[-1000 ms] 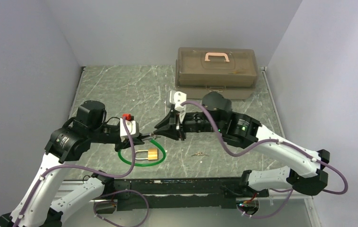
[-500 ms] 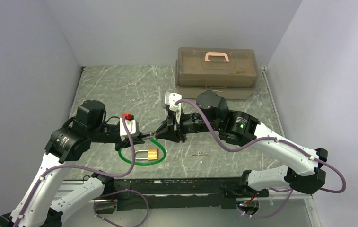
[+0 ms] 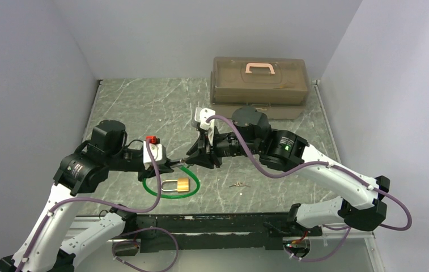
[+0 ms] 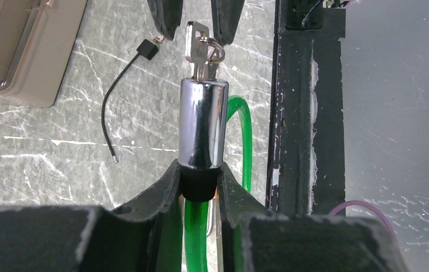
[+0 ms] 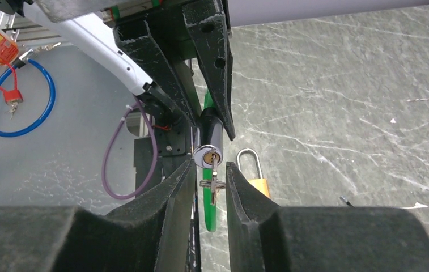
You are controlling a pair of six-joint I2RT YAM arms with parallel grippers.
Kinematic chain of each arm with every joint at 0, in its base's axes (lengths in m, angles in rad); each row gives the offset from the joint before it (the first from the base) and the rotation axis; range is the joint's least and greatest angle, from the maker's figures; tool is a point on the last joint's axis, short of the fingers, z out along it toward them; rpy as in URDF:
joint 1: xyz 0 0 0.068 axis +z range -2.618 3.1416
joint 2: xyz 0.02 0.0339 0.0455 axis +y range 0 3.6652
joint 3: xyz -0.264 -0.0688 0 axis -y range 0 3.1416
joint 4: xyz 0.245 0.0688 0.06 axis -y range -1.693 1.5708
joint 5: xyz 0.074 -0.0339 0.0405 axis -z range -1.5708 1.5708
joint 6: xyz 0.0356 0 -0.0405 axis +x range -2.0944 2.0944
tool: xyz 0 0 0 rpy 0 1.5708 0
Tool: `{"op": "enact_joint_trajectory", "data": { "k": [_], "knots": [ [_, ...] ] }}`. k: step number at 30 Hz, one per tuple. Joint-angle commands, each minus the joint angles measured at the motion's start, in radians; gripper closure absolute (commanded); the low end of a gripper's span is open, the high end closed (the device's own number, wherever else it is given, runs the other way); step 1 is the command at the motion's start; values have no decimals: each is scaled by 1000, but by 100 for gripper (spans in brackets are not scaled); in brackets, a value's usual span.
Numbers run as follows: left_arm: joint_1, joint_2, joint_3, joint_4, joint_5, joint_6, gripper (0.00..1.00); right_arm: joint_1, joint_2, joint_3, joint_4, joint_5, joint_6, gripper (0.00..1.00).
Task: Unlock with the key
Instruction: Unlock the lock.
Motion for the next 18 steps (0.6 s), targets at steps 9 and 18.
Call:
{"op": "enact_joint_trajectory", "data": {
  "k": [9,18],
  "knots": [
    [1,-23,46,63,62,-25,100,-5,12,46,-6,-13,-14,100],
    [1,-21,58,87,63,-48,100,-7,28,30,15,-55,12,100]
  ]
}}
